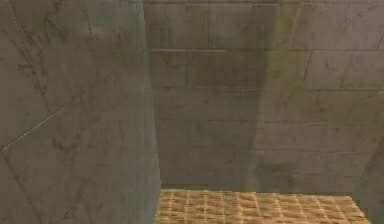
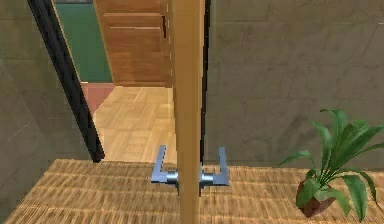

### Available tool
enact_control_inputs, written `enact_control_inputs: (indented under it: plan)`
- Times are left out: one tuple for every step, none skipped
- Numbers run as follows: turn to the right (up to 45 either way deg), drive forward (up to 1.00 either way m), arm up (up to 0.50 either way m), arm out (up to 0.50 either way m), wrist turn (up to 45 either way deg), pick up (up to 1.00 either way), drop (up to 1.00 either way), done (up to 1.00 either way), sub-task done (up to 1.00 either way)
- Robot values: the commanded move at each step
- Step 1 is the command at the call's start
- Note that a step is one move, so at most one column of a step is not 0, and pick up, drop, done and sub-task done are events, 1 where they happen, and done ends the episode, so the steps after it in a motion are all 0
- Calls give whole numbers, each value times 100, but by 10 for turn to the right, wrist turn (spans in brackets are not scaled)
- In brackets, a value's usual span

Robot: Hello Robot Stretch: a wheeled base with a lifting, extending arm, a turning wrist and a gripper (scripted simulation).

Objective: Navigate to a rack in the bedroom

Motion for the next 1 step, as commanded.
enact_control_inputs:
  plan:
    - [0,15,0,0,0,0,0,0,0]
